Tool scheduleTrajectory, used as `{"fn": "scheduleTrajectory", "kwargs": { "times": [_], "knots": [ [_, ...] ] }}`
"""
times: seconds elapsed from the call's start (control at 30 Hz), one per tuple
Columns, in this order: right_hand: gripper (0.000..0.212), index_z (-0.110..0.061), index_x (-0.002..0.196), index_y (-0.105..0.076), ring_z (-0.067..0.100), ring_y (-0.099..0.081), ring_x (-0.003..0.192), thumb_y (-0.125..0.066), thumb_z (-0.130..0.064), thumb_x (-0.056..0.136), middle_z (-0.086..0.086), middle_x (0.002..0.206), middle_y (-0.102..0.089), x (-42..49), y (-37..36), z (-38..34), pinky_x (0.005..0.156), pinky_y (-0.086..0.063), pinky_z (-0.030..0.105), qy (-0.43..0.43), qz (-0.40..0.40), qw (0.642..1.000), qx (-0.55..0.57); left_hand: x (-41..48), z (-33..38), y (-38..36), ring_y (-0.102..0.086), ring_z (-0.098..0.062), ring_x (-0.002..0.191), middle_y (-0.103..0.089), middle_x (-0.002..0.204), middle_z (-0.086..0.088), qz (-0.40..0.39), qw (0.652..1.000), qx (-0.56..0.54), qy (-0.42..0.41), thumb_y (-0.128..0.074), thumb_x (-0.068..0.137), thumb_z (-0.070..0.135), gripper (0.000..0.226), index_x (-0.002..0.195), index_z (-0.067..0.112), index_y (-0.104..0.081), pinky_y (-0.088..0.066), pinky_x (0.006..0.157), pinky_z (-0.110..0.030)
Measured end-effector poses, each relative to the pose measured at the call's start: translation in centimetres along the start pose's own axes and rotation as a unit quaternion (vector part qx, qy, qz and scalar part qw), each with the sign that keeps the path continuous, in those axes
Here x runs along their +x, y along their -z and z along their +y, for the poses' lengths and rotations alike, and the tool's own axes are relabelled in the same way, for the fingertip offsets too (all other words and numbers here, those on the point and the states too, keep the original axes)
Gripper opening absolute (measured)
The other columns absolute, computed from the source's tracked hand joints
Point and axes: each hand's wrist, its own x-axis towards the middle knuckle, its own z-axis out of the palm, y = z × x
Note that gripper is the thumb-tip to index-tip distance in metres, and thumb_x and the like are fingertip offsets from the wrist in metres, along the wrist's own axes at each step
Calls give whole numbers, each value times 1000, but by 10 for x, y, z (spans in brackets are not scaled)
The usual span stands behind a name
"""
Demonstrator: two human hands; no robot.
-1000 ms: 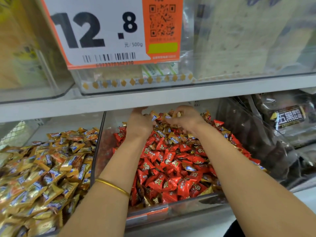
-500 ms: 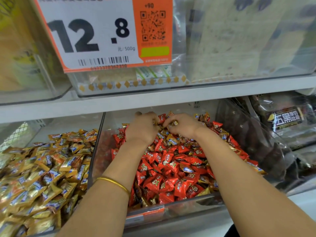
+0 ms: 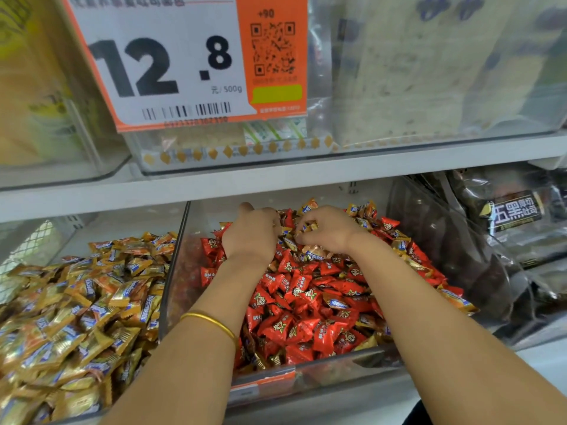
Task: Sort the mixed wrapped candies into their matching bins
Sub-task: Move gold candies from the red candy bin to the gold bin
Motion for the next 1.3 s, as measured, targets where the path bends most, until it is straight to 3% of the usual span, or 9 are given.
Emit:
{"fn": "scheduleTrajectory", "kwargs": {
  "times": [0.33, 0.5, 0.67, 0.77, 0.83, 0.93, 1.03, 1.2, 1.3],
  "knots": [
    [20, -14, 99, -69, 8, -47, 54, -71, -24, 82, 0, 70, -58, -62, 40, -23, 43, -37, 19, -83, -10, 931, 356, -34, 0, 56, -59, -19, 95, -63, 106, -3, -46, 985, -158, -59, -57, 91, 25, 10, 87, 20, -65, -47, 91, -34],
    [18, -9, 100, -66, 8, -42, 45, -66, -19, 85, 4, 67, -53, -99, 32, -78, 39, -28, 17, -56, -53, 893, 444, -82, -37, 112, -39, -9, 49, -48, 53, 6, -102, 947, -305, -24, -59, 91, 25, 10, 85, 18, -64, -29, 40, -16],
    [15, -14, 99, -69, 6, -44, 46, -68, -20, 85, -5, 64, -58, -100, -6, -159, 38, -31, 17, 9, -73, 920, 384, -103, -109, 147, -43, -9, 41, -51, 58, -5, -19, 934, -348, 82, -60, 87, 14, 8, 86, 8, -66, -28, 36, -13],
    [24, -17, 104, -65, 12, -50, 61, -69, -30, 84, 3, 88, -60, -81, -34, -207, 43, -42, 19, 33, -62, 951, 299, -99, -131, 154, -64, -12, 78, -64, 99, -11, 21, 902, -413, 124, -60, 87, 20, 35, 119, 7, -55, -51, 71, -23],
    [60, -15, 135, -45, 18, -56, 100, -63, -45, 86, 7, 124, -52, -72, -45, -225, 73, -55, 28, 9, -98, 961, 258, -99, -136, 156, -48, -27, 122, -41, 143, -10, 9, 876, -455, 157, -55, 89, 26, 64, 144, 15, -26, -36, 104, -39],
    [71, -14, 149, -17, 24, -36, 134, -51, -43, 94, 4, 153, -24, -73, -45, -226, 98, -48, 42, -18, -131, 937, 324, -107, -147, 158, -36, -27, 128, -29, 149, -11, 46, 858, -493, 137, -39, 97, 15, 50, 144, 15, -23, -27, 100, -37],
    [57, -11, 147, -22, 27, -49, 122, -49, -23, 98, 8, 146, -37, -81, -32, -200, 94, -50, 39, -12, -88, 910, 405, -118, -143, 156, -37, -30, 132, -32, 150, -12, 48, 885, -454, 91, -38, 95, 10, 50, 143, 18, -30, -28, 110, -48],
    [30, -6, 128, -47, 25, -67, 94, -44, -4, 98, 15, 118, -59, -102, -2, -141, 73, -59, 33, -13, 4, 903, 429, -134, -87, 136, -54, 2, 106, -59, 116, 8, 18, 906, -422, -38, -42, 91, -4, 41, 126, 15, -53, -43, 97, -16],
    [25, -9, 120, -53, 27, -68, 89, -44, 0, 97, 20, 113, -61, -112, 11, -109, 67, -60, 33, -34, 39, 908, 416, -128, -45, 119, -55, -6, 108, -59, 116, 2, -23, 912, -396, -106, -40, 90, -6, 39, 119, 14, -58, -45, 98, -23]
  ]
}}
